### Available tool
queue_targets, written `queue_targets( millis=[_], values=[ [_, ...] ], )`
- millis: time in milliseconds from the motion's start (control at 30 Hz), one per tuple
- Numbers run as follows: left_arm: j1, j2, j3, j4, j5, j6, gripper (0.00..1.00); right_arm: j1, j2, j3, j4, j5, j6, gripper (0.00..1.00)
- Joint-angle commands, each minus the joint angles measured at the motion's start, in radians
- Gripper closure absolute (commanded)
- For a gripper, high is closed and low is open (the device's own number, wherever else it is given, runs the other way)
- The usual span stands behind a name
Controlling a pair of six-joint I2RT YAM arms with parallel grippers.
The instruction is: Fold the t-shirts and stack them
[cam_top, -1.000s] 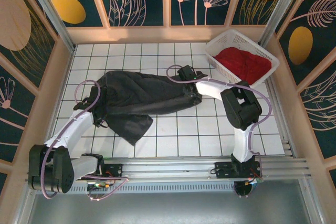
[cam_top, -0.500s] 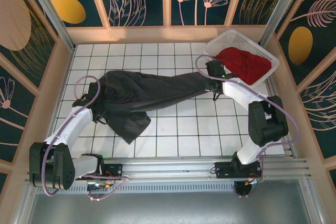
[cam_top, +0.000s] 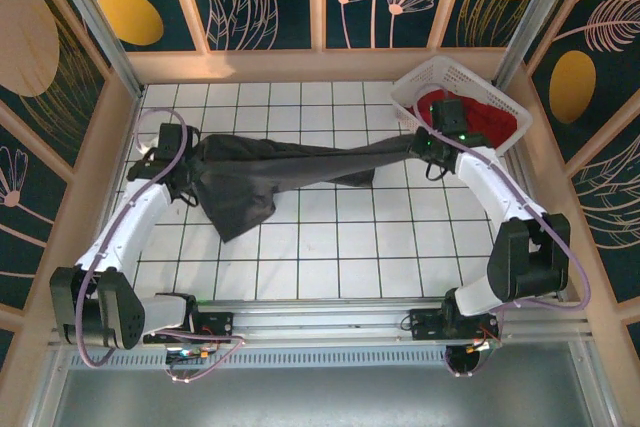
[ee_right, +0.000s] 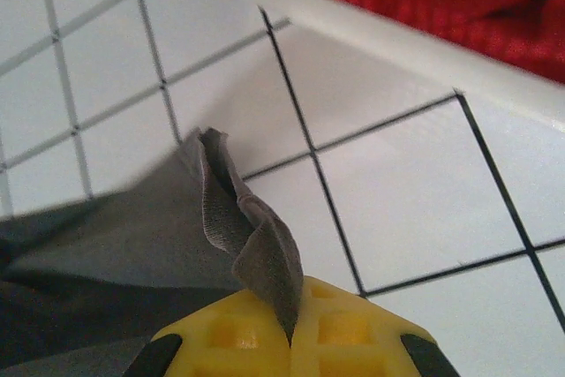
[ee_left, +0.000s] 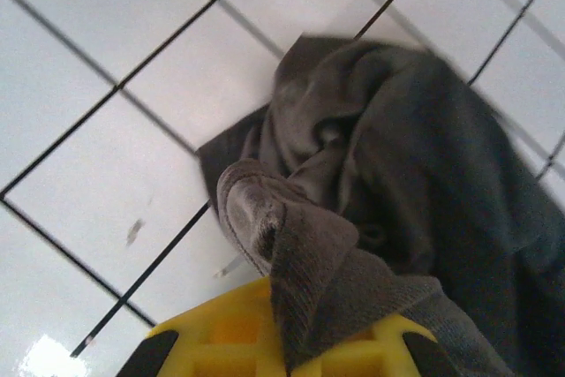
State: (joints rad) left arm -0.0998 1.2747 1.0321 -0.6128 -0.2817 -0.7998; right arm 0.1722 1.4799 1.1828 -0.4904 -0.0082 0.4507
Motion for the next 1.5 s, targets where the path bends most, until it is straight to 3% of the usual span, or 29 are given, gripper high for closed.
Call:
queue_targets(
  millis=[0,200,533,733,933,1100,1333,1467],
  values=[
    [0.012,0.005,0.101,-0.002,-0.035,0.039,1.00,-0.020,-0.019,0.123,0.014,-0.059,0.029,1.00],
    [0.012,-0.019,0.263,0.031,-0.014,-0.036,1.00,-0.029,-0.085,0.233,0.116,-0.077,0.045,1.00],
    [0.012,-0.288,0.374,0.019,-0.121,-0.141,1.00,-0.061,-0.491,0.097,0.272,-0.034,0.050,1.00],
    [0.012,-0.329,0.517,-0.060,-0.173,-0.164,1.00,-0.085,-0.602,0.121,0.258,-0.045,0.046,1.00],
    [0.012,-0.201,0.618,-0.117,-0.136,-0.175,1.00,-0.086,-0.508,0.170,0.288,-0.116,0.065,1.00],
    [0.023,-0.015,0.673,-0.127,-0.050,-0.144,1.00,-0.084,-0.312,0.207,0.345,-0.286,0.103,1.00],
    [0.175,0.232,0.756,-0.030,0.212,-0.155,1.00,-0.073,-0.032,0.336,0.444,-0.426,0.170,1.00],
    [0.242,0.350,0.925,0.024,0.330,-0.169,1.00,-0.074,0.089,0.496,0.429,-0.433,0.168,1.00]
  ],
)
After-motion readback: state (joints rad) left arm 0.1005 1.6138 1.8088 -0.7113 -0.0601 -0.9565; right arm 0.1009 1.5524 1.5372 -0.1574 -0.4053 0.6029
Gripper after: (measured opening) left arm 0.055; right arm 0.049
